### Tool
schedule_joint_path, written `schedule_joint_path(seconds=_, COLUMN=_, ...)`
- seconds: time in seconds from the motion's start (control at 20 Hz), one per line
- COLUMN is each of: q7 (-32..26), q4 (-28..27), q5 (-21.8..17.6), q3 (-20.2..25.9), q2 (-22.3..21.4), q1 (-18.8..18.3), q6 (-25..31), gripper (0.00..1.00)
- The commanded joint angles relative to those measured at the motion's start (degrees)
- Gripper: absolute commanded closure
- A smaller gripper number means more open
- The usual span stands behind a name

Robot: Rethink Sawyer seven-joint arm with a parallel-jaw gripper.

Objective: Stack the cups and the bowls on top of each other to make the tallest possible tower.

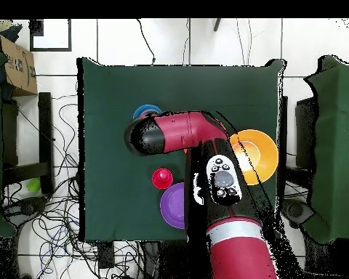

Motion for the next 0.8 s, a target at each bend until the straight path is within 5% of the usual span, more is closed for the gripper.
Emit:
schedule_joint_path(seconds=0.05, q7=0.16, q4=0.88, q5=-3.78, q3=1.78, q2=4.94, q1=1.90, q6=-0.06, gripper=0.00)
schedule_joint_path(seconds=0.8, q7=-1.51, q4=-1.67, q5=-5.10, q3=1.44, q2=6.83, q1=1.21, q6=-1.28, gripper=0.00)
